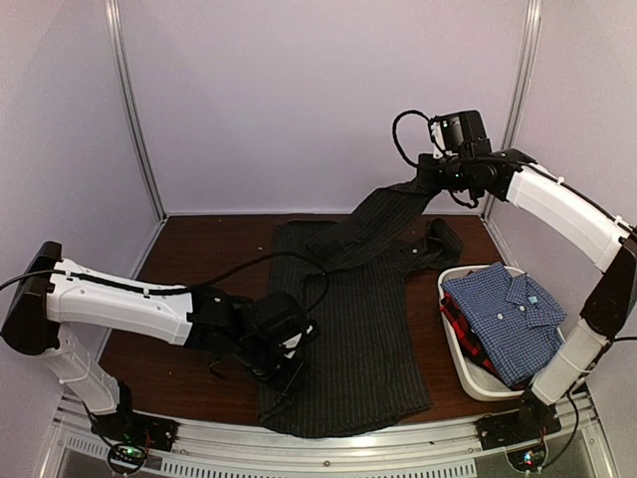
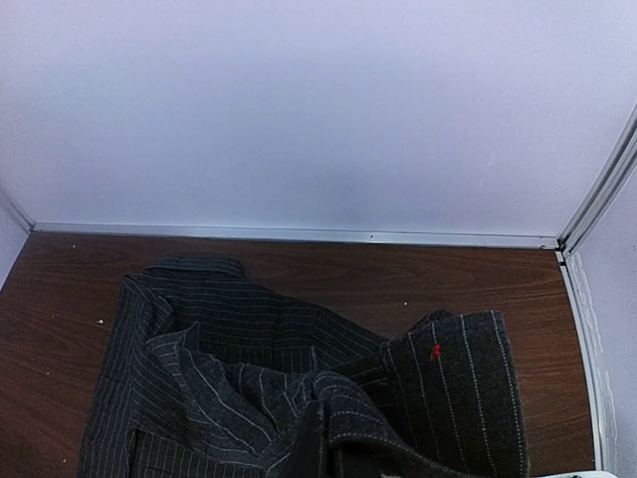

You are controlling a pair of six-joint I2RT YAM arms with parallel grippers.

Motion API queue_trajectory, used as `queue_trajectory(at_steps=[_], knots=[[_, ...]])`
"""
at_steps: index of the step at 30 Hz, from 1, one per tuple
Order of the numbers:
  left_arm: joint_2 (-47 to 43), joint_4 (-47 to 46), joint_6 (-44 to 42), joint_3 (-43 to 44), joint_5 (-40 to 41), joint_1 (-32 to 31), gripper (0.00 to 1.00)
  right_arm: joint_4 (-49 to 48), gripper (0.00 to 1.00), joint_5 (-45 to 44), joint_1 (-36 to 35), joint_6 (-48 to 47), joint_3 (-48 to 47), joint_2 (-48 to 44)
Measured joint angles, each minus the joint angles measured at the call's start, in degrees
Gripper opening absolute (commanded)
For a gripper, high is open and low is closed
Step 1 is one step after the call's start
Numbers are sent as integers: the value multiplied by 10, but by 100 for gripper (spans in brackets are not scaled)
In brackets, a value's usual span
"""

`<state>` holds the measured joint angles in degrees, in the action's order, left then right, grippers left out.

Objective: Fold and stack the long sleeve shirts
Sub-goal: Fold the flattened shirt at the center of the board.

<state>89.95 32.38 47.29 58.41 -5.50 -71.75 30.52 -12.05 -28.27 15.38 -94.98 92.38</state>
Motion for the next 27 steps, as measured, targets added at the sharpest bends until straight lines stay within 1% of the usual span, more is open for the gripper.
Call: queue_trajectory(at_steps=[11, 12, 13, 14, 15, 17, 18, 20, 21, 23, 27], knots=[[27, -46, -31, -17, -65, 0, 0, 2, 0, 9, 0, 13, 16, -3], [30, -46, -33, -22, -70, 0, 2, 2, 0, 15, 0, 15, 19, -5], [32, -47, -35, -26, -73, 0, 7, 1, 0, 18, 0, 16, 24, -6], [33, -47, -36, -30, -75, 0, 16, 1, 0, 22, 0, 17, 29, -8], [33, -48, -38, -33, -78, 0, 22, 1, 0, 27, 0, 18, 35, -10], [34, -48, -44, -37, -84, 0, 31, 1, 0, 35, 0, 22, 45, -13], [34, -49, -43, -38, -87, 0, 39, 1, 0, 42, -1, 25, 50, -14], [34, -51, -49, -38, -90, 0, 51, 0, 0, 53, -3, 29, 62, -17], [33, -52, -50, -38, -91, 0, 54, 0, 0, 59, -4, 30, 68, -18], [31, -52, -54, -37, -92, 0, 56, 0, 0, 70, -9, 33, 80, -22], [2, -54, -60, -35, -104, 15, 57, -5, 0, 94, -17, 44, 103, -32]])
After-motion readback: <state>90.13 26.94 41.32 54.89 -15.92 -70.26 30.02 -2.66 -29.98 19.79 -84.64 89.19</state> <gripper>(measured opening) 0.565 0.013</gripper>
